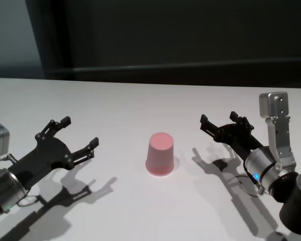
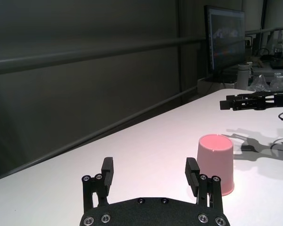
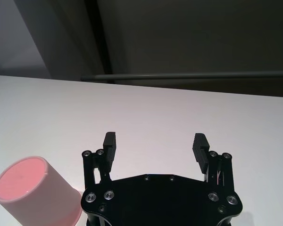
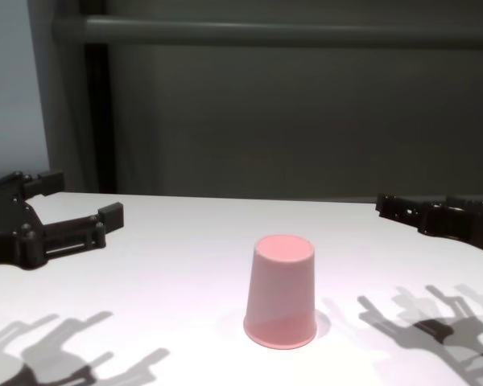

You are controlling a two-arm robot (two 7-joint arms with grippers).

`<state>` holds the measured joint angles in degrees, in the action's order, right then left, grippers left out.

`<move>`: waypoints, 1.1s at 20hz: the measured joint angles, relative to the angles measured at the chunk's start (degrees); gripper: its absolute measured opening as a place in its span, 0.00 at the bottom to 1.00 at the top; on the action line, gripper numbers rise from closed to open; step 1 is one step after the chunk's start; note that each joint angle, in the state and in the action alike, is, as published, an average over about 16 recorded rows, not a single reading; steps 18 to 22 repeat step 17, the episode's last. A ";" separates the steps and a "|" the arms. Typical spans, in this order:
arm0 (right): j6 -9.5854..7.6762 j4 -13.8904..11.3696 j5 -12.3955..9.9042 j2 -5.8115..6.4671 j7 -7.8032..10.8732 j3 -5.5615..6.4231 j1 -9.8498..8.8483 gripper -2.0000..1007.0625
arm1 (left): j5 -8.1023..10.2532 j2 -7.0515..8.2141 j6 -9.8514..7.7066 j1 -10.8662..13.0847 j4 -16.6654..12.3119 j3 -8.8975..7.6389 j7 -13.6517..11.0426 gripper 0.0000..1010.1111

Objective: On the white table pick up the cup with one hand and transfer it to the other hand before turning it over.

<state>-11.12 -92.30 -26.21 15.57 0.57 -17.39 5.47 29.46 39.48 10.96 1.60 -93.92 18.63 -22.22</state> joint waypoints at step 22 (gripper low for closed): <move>0.00 0.00 0.00 0.00 0.00 0.00 0.00 0.99 | 0.00 0.00 0.00 0.00 0.00 0.00 0.00 0.99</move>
